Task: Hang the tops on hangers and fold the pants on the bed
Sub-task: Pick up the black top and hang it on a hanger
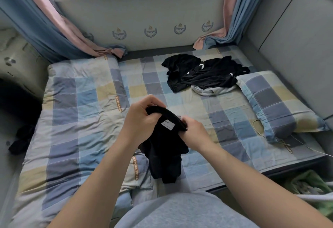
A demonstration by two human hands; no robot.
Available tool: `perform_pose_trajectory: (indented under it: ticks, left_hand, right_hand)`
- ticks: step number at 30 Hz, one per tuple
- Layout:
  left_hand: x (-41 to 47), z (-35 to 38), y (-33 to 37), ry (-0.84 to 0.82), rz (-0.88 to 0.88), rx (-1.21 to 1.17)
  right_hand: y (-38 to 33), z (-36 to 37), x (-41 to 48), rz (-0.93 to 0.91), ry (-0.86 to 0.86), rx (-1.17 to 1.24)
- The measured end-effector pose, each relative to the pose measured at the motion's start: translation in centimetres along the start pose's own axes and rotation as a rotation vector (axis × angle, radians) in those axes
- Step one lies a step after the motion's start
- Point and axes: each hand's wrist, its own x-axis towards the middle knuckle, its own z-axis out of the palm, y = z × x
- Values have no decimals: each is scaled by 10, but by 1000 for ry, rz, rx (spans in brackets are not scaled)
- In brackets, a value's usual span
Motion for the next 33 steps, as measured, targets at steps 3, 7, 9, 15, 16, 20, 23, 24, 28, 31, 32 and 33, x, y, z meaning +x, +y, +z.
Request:
perform_pose_trajectory:
  ticks: [3,7,9,15,16,20,23,24,28,31,32,33]
  left_hand:
    - [-3,-3,-17,121,-45,156]
    - [-3,4,-50,51,-84,373]
    - [-3,19,-65,-78,-68,407]
    - [-6,86,-81,-631,42,467]
    - [-10,99,-80,-680,53,466]
    - [-39,148,-68,-917,64,451]
    - [-75,183,-49,-1095,110,414]
    - [-88,194,-41,-1146,129,396]
    - [-150,236,-5,-1300,255,384]
    - [-206,263,20,-1387,295,422]
    - [-227,270,28,-1409,300,435]
    - [-249,277,36,-1428,303,447]
  right_hand:
    - [29,-11,-4,137,136,-129]
    - [68,-38,-28,215,319,-69]
    - [83,-49,-48,244,406,-6]
    - [125,-72,-126,394,588,154]
    - [131,-72,-143,411,614,177]
    - [147,-66,-210,454,783,369]
    - [158,-58,-262,482,945,485]
    - [162,-54,-281,504,988,497]
    - [174,-37,-367,593,1173,472]
    - [182,-20,-442,654,1245,444]
    - [184,-14,-468,674,1260,444]
    - [186,-8,-494,700,1273,444]
